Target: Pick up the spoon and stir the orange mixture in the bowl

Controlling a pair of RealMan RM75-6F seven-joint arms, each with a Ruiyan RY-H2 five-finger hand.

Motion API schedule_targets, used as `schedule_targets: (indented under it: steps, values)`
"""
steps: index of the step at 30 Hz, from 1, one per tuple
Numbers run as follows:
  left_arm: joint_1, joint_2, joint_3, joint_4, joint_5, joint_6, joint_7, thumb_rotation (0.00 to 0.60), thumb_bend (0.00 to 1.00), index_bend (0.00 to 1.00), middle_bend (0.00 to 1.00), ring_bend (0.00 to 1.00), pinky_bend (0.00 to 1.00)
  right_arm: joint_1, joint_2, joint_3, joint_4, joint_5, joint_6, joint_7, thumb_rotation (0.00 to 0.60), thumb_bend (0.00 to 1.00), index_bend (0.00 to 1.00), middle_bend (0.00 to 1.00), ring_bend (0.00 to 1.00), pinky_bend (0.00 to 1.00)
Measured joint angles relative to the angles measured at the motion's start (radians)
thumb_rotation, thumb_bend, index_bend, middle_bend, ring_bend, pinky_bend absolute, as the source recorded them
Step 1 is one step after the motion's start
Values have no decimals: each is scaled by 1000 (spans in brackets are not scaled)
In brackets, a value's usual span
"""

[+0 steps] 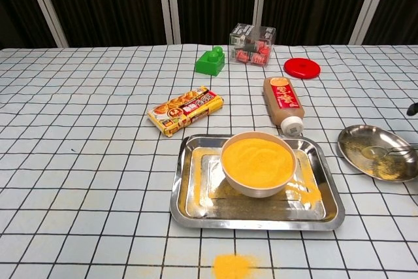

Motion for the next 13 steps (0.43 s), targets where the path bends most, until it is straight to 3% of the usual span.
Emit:
schedule_targets:
  steps: [4,9,13]
  values:
    - [0,-1,1,15,-3,-2,10,600,0,0,0,0,0,-13,67,-2,-61,-30,34,39,600,459,185,187,41,0]
    - [4,-6,1,45,-20,-5,19,600,0,0,0,0,0,-54,203,-15,-156,-74,95,142,600,458,27,29,0,0]
    - [7,-13,-1,63,-34,-6,34,600,0,0,0,0,0,-94,320,-37,-226,-104,128,250,600,458,0,0,0,0]
